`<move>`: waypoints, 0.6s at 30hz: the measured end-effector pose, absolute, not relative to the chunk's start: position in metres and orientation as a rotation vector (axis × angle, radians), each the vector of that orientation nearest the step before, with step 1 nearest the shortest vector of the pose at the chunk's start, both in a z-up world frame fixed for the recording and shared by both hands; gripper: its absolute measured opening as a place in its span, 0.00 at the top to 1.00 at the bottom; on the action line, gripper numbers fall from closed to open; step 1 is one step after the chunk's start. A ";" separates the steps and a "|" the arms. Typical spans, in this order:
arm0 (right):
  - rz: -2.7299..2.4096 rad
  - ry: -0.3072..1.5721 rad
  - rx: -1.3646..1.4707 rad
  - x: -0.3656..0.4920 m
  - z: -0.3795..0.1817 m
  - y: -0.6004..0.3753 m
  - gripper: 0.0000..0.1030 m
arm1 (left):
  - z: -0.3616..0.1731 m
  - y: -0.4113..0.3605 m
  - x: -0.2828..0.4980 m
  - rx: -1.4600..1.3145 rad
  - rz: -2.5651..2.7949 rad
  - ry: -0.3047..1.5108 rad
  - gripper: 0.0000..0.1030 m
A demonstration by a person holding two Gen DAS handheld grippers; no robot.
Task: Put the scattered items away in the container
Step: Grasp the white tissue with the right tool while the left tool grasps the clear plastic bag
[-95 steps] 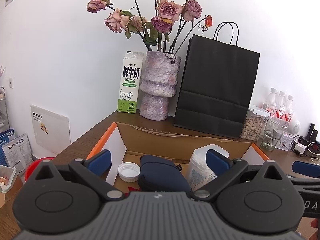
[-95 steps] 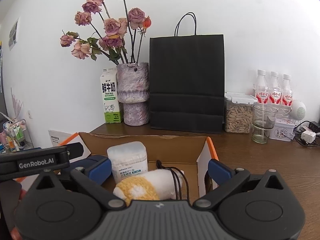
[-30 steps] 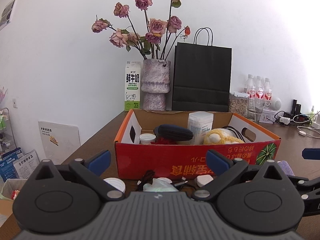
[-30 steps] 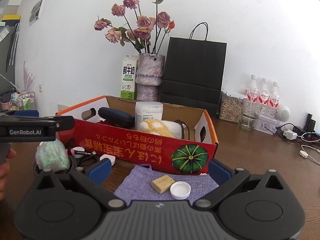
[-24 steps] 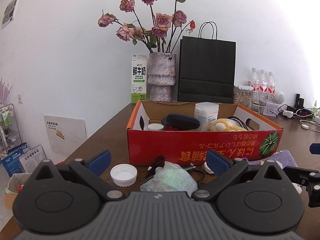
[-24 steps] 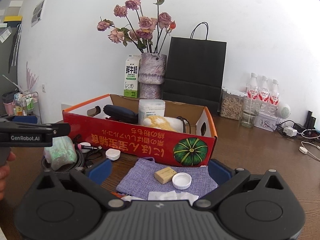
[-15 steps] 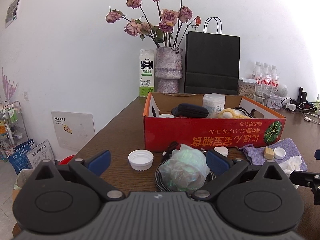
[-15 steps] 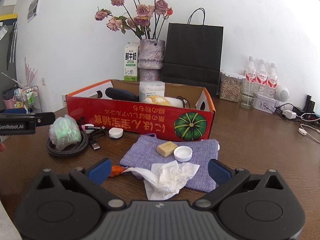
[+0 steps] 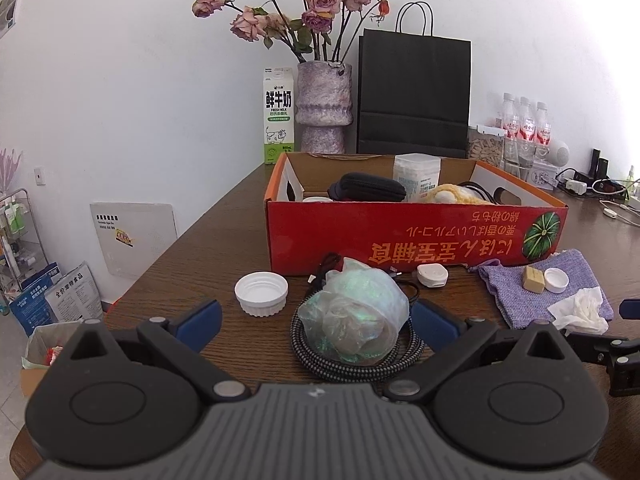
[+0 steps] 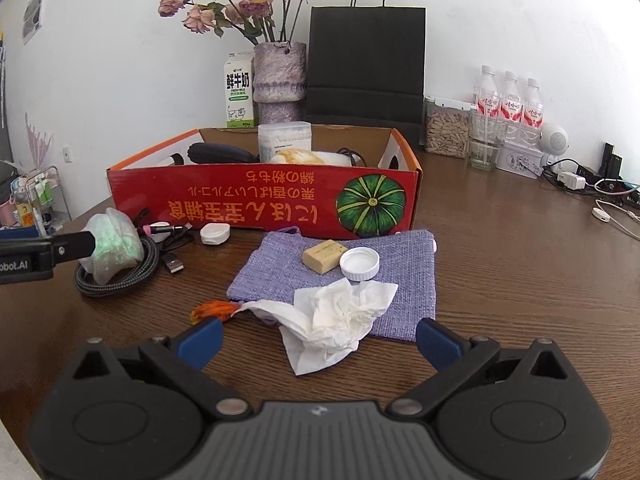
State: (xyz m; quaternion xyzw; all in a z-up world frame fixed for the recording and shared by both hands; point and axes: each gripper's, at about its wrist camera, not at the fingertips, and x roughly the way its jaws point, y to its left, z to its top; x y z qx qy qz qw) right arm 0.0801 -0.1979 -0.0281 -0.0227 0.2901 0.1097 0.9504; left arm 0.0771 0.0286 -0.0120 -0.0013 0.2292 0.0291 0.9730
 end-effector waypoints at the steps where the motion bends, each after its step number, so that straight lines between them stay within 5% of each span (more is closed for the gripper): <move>1: 0.218 0.591 -0.038 0.081 -0.028 -0.198 0.00 | -0.013 0.027 0.080 0.004 0.062 0.470 0.00; 5: 0.202 0.594 -0.018 0.086 -0.029 -0.199 0.06 | -0.013 0.023 0.090 0.005 0.056 0.479 0.00; 11: 0.219 0.612 0.000 0.090 -0.032 -0.200 0.31 | -0.017 0.016 0.098 0.020 0.069 0.481 0.02; 18: 0.234 0.598 0.009 0.087 -0.034 -0.201 0.67 | -0.021 0.012 0.099 0.016 0.036 0.485 0.38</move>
